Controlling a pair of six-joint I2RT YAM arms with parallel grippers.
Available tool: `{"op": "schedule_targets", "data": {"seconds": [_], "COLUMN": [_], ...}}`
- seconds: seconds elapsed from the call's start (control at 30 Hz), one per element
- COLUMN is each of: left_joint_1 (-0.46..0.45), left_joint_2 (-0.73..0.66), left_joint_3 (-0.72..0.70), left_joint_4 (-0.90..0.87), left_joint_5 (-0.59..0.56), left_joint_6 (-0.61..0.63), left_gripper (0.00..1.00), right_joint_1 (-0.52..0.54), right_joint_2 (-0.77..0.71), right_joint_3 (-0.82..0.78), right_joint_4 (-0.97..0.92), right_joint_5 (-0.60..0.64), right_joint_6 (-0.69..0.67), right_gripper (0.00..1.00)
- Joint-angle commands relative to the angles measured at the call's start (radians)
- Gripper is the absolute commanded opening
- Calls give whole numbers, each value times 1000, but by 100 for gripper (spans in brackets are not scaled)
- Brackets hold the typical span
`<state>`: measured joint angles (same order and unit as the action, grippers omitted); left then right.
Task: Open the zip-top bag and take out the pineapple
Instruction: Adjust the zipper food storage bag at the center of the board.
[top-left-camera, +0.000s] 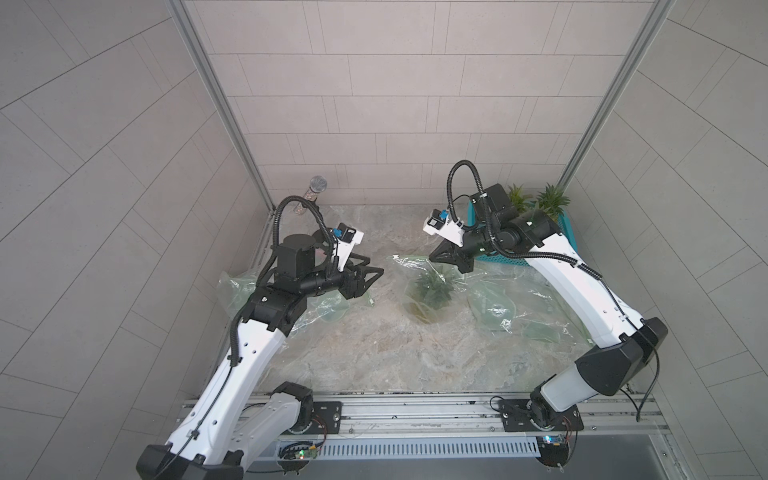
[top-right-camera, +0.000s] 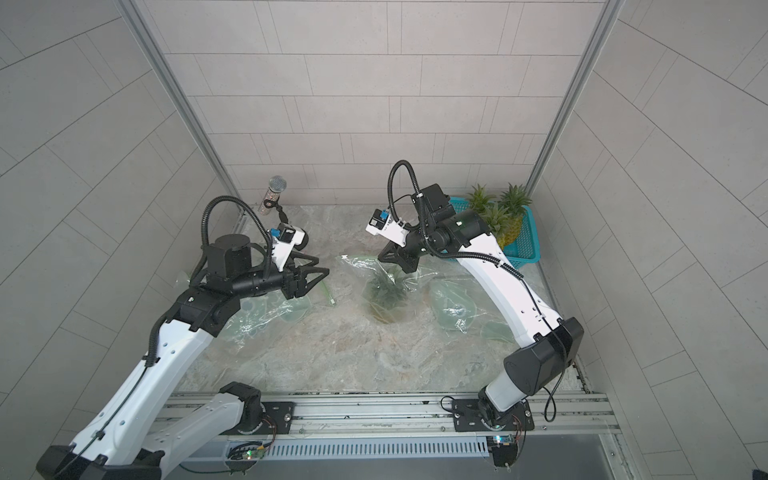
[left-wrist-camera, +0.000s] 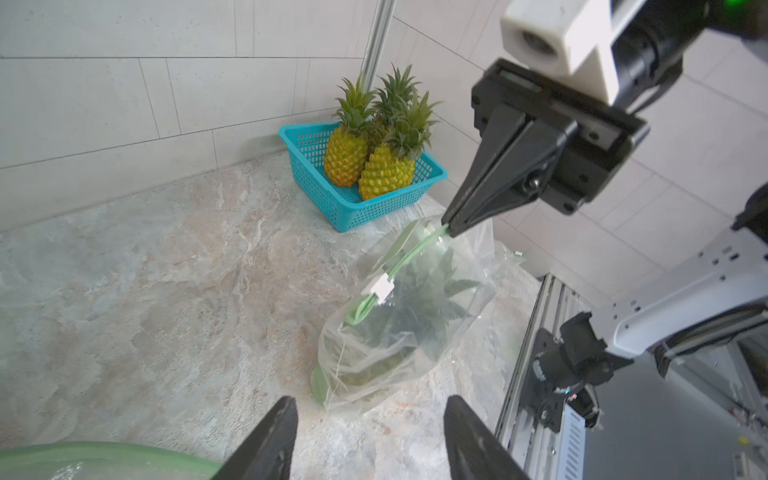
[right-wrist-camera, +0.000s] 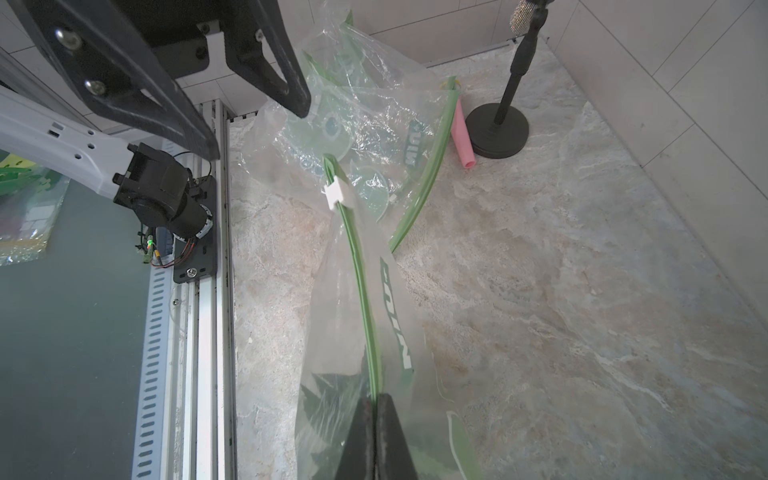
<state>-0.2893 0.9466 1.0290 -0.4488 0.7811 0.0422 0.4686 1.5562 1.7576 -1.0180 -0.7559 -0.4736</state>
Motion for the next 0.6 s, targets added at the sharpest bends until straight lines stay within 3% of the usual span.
{"op": "schedule_targets", "data": {"seconds": [0.0, 0.17, 0.57], "left_joint_1": [-2, -2, -2], "left_joint_2": [-34, -74, 9], "left_joint_3": [-9, -110, -130], "left_joint_4": [-48, 166, 297], "left_joint_5": [31, -57, 92], "left_joint_6": [217, 197, 417], "left_gripper": [61, 53, 55], "right_joint_1": [2, 2, 1], "right_joint_2": [-4, 7, 11], "right_joint_3": [34, 46, 50], "right_joint_4": [-47, -80, -103], "right_joint_5": [-64, -97, -135], "right_joint_6": [-39, -53, -71], "right_gripper": [0, 0, 0]}}
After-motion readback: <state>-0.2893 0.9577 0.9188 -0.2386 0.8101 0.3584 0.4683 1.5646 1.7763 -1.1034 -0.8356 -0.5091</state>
